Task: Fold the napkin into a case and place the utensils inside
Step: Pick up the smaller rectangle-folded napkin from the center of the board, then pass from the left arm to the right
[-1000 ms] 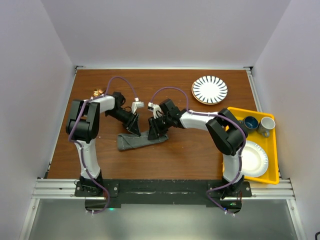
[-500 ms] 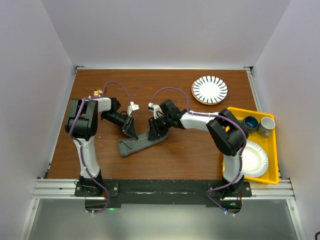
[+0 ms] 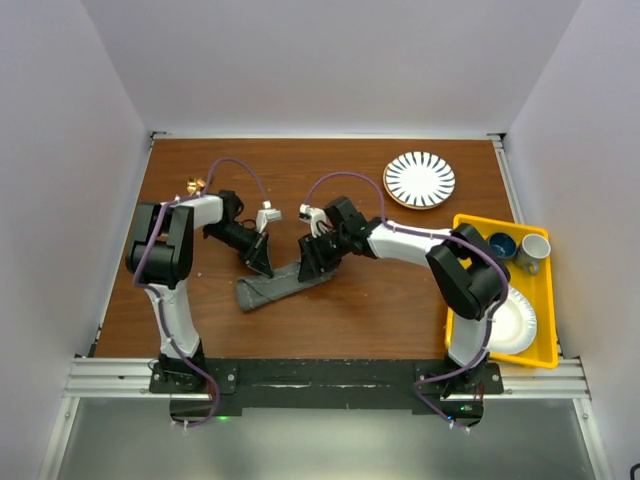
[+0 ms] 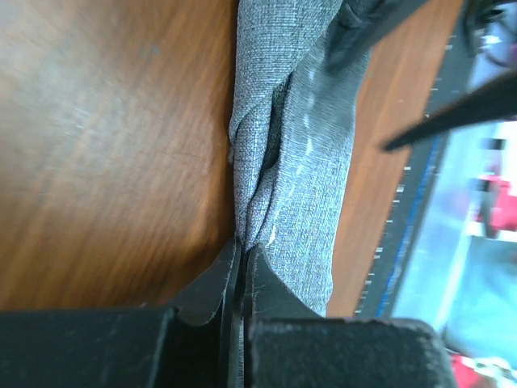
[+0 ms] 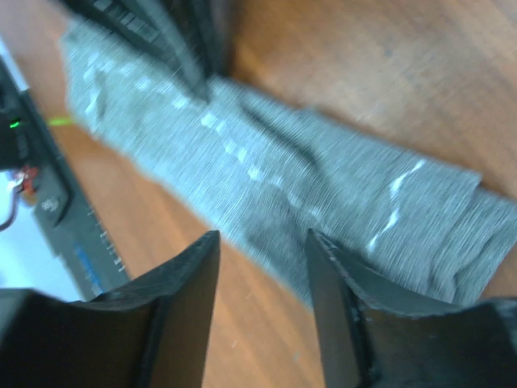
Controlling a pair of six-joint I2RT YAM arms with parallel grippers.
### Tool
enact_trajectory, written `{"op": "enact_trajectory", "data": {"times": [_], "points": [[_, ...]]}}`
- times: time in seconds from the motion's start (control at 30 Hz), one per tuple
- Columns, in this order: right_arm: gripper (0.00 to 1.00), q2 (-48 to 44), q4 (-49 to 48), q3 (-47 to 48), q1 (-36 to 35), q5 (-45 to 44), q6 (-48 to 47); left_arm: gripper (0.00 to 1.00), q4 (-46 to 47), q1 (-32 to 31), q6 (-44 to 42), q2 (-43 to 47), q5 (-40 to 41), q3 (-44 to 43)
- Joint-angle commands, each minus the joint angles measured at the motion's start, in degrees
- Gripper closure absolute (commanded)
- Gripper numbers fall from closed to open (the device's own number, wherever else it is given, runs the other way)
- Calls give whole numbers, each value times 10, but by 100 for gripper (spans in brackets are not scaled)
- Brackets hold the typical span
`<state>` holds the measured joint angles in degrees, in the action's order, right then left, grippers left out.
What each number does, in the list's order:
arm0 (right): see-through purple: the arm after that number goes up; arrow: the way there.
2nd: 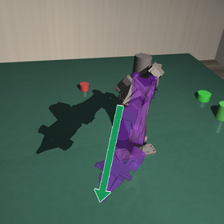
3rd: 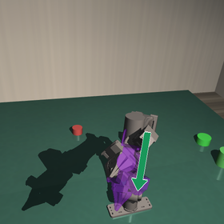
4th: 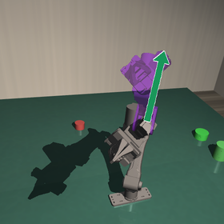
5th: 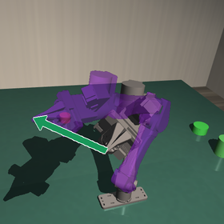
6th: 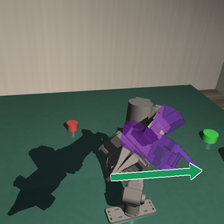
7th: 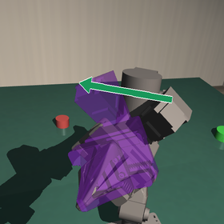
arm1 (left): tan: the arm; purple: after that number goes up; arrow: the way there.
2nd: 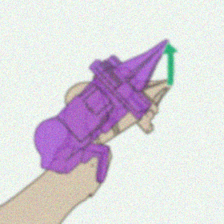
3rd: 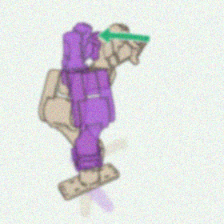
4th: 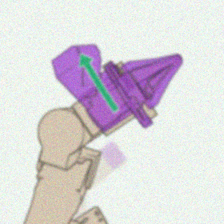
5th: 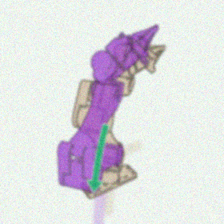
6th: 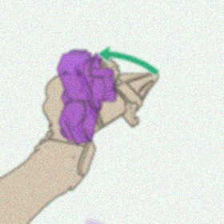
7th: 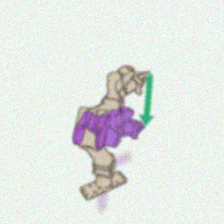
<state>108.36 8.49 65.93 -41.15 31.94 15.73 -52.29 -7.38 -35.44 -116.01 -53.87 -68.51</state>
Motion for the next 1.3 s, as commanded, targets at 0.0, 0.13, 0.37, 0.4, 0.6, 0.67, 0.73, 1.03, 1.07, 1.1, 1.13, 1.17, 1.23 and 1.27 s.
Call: {"op": "enact_trajectory", "data": {"times": [0.0,0.13,0.37,0.4,0.6,0.67,0.73,1.03,1.07,1.1,1.13,1.17,1.23,1.27], "points": [[43,-74,54,39,14,59,-17,100,48,-3,-27,60,34,7],[35,-108,90,74,41,66,-35,100,73,-11,-51,108,54,27],[17,-64,145,128,98,49,-135,100,99,-37,-114,170,80,55],[16,-57,147,134,98,50,-148,100,105,-40,-119,183,82,59],[12,-3,165,199,98,87,-216,100,126,-64,-180,244,100,83],[11,13,164,216,92,94,-232,100,134,-73,-190,256,104,94],[12,25,160,227,85,111,-243,100,137,-83,-202,266,105,99],[19,46,180,250,21,143,-322,100,143,-113,-223,293,119,114],[19,46,184,251,19,147,-323,100,142,-113,-224,293,120,115],[20,49,190,251,18,149,-332,100,143,-114,-227,296,120,116],[21,52,199,249,17,151,-336,100,145,-114,-227,299,121,117],[22,54,203,248,13,155,-339,100,149,-114,-227,303,122,122],[23,57,213,241,10,159,-346,100,152,-115,-227,307,121,126],[23,58,213,237,7,161,-346,100,153,-115,-227,310,121,128]]}}
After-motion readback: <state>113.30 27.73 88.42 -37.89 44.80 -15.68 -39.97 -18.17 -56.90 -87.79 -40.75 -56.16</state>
